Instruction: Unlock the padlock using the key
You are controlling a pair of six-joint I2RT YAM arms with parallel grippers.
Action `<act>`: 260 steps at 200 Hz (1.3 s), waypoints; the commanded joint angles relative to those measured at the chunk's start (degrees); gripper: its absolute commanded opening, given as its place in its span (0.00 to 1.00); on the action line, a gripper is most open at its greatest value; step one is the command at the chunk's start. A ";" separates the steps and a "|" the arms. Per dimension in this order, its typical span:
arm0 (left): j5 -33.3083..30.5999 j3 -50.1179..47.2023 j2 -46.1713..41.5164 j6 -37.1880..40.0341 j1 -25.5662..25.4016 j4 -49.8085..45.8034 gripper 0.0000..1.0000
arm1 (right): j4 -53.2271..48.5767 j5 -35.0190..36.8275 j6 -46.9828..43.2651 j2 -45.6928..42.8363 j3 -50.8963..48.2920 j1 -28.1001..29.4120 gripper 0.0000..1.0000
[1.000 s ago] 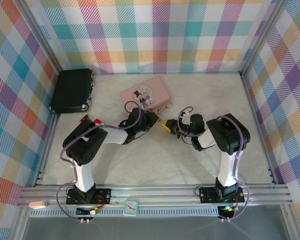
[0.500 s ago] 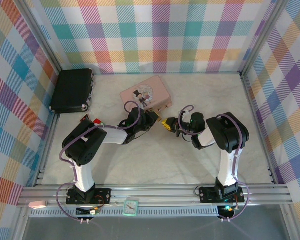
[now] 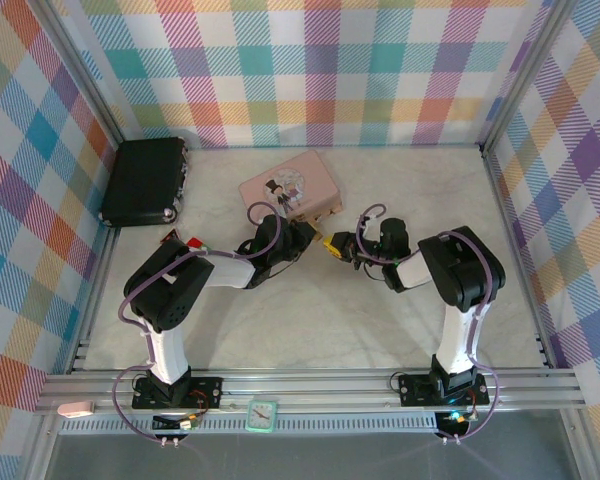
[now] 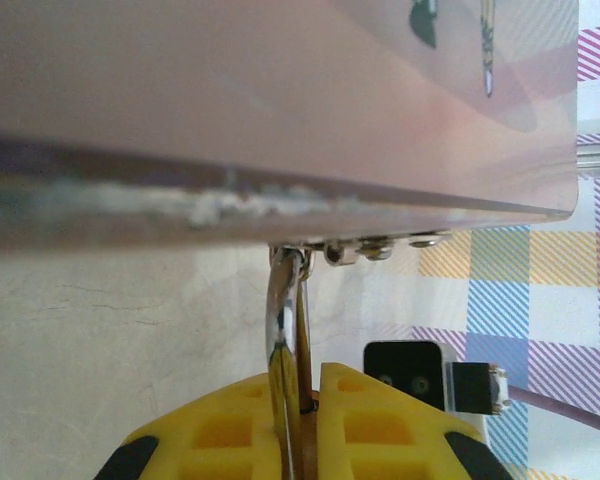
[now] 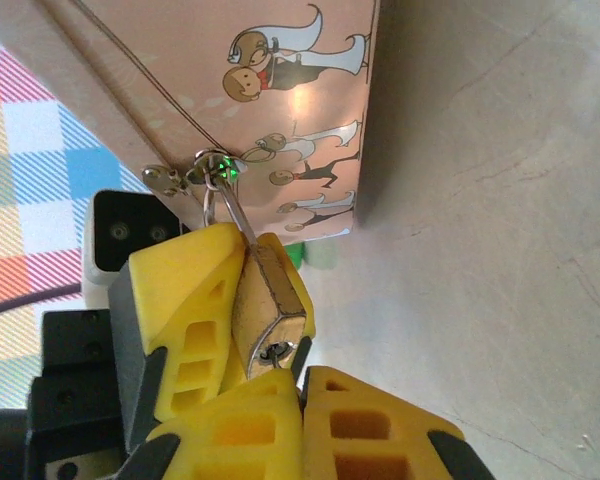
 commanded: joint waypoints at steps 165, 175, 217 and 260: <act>8.46 2.51 -4.94 1.41 -3.68 1.14 0.00 | 2.25 3.94 1.44 2.96 2.96 -1.13 0.00; 8.86 2.51 -5.17 1.68 -3.62 0.65 0.00 | -1.79 2.95 -3.50 2.04 3.92 -1.39 0.00; 9.67 1.87 -4.83 1.42 -3.30 1.31 0.00 | -16.65 4.33 -18.02 -3.71 5.72 -1.43 0.00; 7.16 1.94 -2.81 1.51 -3.30 1.69 0.00 | -2.87 2.38 0.34 1.06 3.93 -0.63 0.00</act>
